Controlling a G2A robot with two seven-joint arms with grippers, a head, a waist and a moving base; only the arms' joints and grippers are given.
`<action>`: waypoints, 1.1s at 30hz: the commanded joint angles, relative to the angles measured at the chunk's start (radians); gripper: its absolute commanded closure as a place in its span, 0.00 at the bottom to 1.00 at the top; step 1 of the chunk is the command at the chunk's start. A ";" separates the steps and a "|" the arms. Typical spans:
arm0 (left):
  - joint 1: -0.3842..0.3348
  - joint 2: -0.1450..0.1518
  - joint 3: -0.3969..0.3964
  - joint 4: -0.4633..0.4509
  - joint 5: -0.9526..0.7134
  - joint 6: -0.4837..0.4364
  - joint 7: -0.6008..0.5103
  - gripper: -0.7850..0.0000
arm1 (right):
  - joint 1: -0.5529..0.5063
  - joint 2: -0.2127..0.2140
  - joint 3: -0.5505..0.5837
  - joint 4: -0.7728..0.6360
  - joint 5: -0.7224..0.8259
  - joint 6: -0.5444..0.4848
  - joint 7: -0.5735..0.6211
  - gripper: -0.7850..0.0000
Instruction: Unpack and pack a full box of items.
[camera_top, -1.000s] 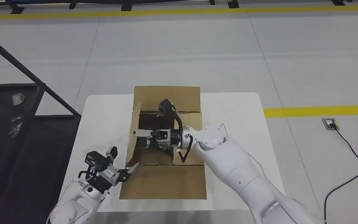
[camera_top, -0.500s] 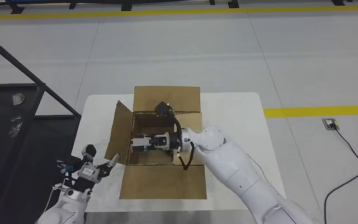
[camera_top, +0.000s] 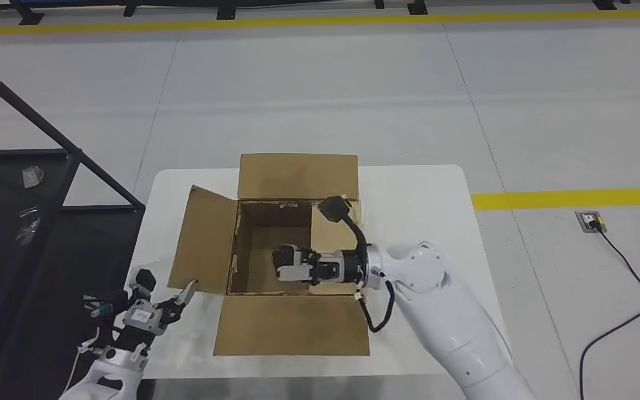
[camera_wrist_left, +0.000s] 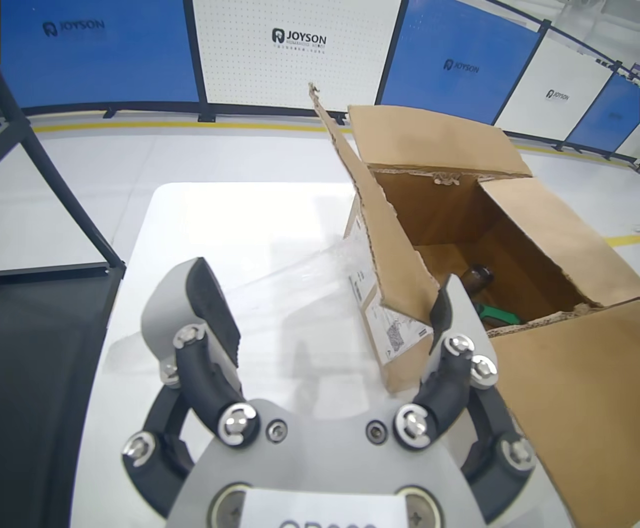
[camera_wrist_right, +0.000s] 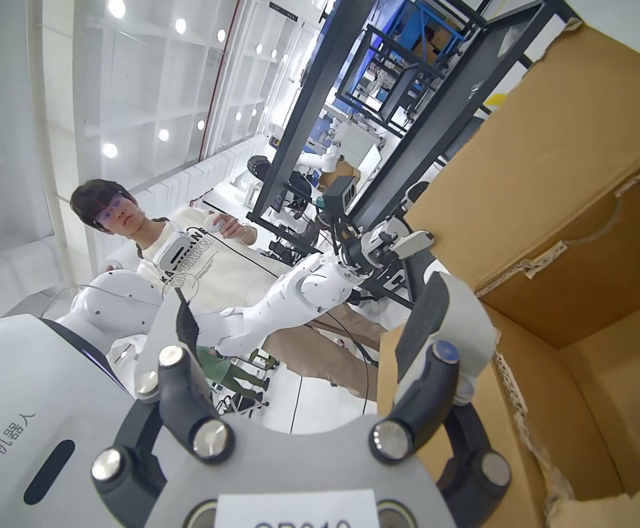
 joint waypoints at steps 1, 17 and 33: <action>0.002 -0.001 0.002 -0.005 0.006 0.012 -0.005 0.00 | -0.019 0.007 0.017 -0.014 0.002 0.006 0.005 0.00; -0.049 -0.011 0.020 0.104 0.003 0.091 -0.061 0.00 | -0.169 0.060 0.136 -0.175 -0.011 -0.075 0.045 0.00; 0.120 -0.016 -0.091 -0.214 -0.053 0.019 0.034 0.00 | -0.273 0.106 0.176 -0.350 -0.164 -0.144 0.004 0.00</action>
